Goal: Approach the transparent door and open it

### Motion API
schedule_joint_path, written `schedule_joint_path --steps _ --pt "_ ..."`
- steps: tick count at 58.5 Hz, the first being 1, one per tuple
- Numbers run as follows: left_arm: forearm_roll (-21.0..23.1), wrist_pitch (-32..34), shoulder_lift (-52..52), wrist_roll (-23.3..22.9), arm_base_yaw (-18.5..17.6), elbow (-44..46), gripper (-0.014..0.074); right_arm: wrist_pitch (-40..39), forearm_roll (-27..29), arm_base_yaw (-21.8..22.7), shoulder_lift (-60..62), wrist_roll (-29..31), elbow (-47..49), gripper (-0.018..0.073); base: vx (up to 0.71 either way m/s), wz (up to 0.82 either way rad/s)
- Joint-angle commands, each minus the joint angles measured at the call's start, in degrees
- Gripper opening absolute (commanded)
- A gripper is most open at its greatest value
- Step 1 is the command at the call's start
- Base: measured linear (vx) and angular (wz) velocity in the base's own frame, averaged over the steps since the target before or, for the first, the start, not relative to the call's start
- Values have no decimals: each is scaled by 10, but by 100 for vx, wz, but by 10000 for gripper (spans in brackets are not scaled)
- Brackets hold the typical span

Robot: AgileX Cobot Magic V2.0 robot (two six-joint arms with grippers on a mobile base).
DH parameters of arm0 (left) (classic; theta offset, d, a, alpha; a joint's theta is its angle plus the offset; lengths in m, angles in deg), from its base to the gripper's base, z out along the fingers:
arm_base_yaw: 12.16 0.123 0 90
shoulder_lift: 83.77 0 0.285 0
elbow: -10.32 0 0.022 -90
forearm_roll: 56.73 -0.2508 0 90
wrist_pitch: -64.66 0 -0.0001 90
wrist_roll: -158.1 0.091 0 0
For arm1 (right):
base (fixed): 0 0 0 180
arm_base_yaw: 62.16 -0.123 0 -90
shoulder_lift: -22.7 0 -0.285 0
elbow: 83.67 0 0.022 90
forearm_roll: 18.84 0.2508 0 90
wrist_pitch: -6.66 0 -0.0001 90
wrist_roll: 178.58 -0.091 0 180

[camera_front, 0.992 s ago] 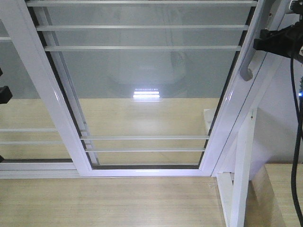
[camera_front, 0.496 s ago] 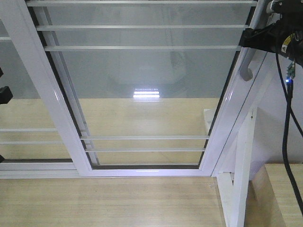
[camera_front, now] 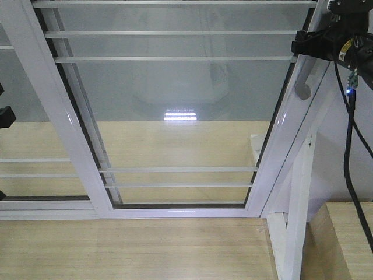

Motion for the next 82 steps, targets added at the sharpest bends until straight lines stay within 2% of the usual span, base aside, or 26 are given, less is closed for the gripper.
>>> schedule_joint_path --steps 1,21,39,58,82 --pt "4 47 5 -4 -3 19 380 -56 5 -5 29 -14 23 477 0 0" --pt "4 47 5 -4 -3 19 380 -49 2 -79 29 -1 23 477 0 0" --pt "4 47 5 -4 -3 19 380 -50 6 -113 29 -5 23 477 0 0" --pt "4 47 5 -4 -3 19 380 -49 7 -170 29 -5 23 477 0 0" --pt "4 47 5 -4 -3 19 380 -31 7 -191 35 -9 23 477 0 0"
